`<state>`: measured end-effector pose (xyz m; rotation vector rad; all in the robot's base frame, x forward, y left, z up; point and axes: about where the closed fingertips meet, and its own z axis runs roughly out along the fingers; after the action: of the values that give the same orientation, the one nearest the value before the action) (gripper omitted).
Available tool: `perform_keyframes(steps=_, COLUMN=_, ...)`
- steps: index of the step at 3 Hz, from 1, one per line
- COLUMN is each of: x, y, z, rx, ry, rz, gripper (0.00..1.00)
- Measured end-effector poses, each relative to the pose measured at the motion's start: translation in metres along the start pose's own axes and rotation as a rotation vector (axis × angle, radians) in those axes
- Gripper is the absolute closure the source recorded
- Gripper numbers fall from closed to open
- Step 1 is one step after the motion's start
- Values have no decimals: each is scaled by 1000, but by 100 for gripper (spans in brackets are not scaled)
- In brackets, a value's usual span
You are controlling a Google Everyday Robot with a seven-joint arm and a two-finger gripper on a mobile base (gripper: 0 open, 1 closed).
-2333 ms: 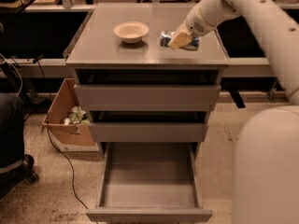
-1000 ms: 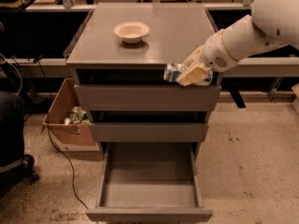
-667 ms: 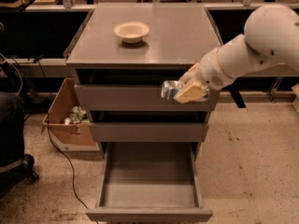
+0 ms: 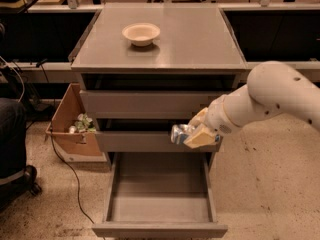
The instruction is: Place redbull can into bottom drawer
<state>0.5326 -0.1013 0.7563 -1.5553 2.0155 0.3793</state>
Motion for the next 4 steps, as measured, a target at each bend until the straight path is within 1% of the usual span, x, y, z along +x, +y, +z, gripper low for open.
perform_keyframes(steps=1, x=30, y=13, z=48, rx=-31, ry=3, rz=26, gripper=100)
perform_keyframes(steps=2, x=30, y=13, z=48, rx=-31, ry=3, rz=26, gripper=100)
perform_keyframes(steps=3, x=31, y=16, z=64, rx=-24, ry=-34, rz=-4, gripper=100)
perform_keyframes(steps=4, x=44, y=9, z=98, rx=14, ry=-67, rz=-27, gripper=100)
